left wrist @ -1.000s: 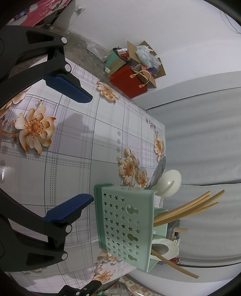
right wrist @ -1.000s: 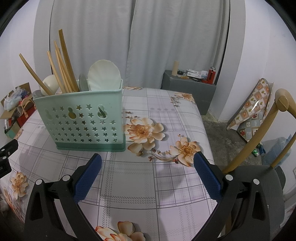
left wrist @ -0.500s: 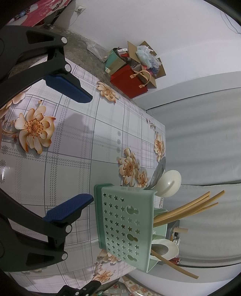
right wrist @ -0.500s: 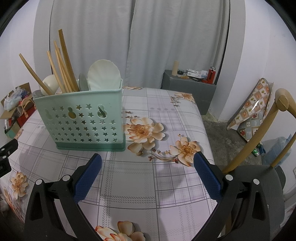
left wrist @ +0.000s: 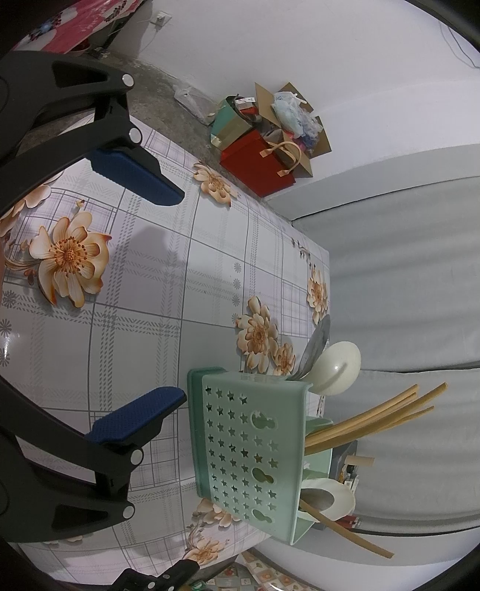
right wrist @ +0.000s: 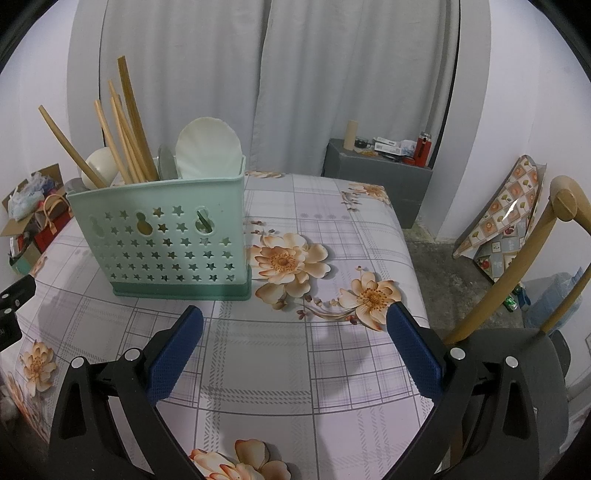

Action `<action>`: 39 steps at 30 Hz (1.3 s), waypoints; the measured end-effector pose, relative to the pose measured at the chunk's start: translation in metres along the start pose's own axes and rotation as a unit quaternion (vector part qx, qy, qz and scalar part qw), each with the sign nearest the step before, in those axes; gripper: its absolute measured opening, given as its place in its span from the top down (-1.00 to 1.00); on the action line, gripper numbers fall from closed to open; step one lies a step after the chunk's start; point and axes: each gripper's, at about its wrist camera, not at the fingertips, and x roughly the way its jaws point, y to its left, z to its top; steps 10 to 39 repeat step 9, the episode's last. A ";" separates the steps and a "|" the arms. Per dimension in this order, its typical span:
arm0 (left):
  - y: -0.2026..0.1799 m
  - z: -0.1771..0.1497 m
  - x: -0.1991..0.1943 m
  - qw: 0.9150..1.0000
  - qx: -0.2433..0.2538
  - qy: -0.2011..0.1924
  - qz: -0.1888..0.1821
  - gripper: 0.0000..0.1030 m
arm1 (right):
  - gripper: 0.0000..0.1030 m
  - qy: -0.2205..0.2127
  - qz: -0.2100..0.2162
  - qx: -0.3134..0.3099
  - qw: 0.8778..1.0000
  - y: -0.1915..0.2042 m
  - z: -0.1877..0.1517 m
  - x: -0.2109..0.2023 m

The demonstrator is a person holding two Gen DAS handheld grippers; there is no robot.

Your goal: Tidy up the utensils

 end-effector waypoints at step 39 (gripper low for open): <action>0.000 -0.005 -0.005 1.000 -0.004 0.002 0.001 -0.84 | -0.88 0.000 0.000 0.000 1.000 0.000 -0.002 0.001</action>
